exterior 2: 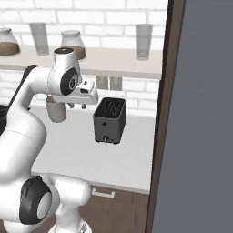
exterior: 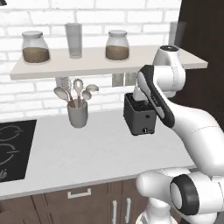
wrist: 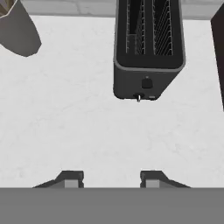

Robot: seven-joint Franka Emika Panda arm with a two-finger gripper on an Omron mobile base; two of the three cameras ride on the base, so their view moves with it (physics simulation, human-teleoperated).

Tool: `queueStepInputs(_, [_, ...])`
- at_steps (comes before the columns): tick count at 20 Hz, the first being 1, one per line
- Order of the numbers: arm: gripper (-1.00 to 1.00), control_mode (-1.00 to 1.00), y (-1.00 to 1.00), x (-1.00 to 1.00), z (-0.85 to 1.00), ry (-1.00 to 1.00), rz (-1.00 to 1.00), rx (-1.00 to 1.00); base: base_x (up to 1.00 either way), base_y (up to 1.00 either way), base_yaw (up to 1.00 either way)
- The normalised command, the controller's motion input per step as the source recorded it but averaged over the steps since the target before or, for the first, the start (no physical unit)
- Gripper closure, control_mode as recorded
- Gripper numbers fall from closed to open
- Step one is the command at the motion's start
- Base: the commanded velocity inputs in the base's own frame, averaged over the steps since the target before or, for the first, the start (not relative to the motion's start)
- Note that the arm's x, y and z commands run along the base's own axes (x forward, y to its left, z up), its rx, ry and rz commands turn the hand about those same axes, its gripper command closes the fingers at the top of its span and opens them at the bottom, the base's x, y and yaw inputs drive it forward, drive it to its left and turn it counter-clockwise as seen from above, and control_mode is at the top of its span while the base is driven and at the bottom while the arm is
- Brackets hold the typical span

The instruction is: Navigate to the dishwasher.

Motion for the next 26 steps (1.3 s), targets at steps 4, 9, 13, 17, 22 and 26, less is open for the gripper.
queueStepInputs(4, [-1.00,-1.00,0.00,-0.24,-0.08,0.02,0.00,0.00,0.00,0.00,0.00])
queueStepInputs(9, [-1.00,-1.00,0.00,-0.87,-0.29,0.00,0.00,0.00,0.00,0.00,0.00])
queueStepInputs(13, [-1.00,-1.00,0.00,-1.00,-0.33,0.00,0.00,-0.01,0.00,0.00,0.00])
queueStepInputs(17, [-1.00,-1.00,0.00,-0.97,-0.36,0.00,0.00,-0.05,0.00,0.00,0.00])
queueStepInputs(22, [-1.00,1.00,0.00,-0.17,-0.08,0.00,0.01,-0.01,-0.64,0.00,0.18])
queueStepInputs(26, [-1.00,1.00,0.00,0.00,0.00,0.00,0.00,0.00,-0.89,0.13,0.36])
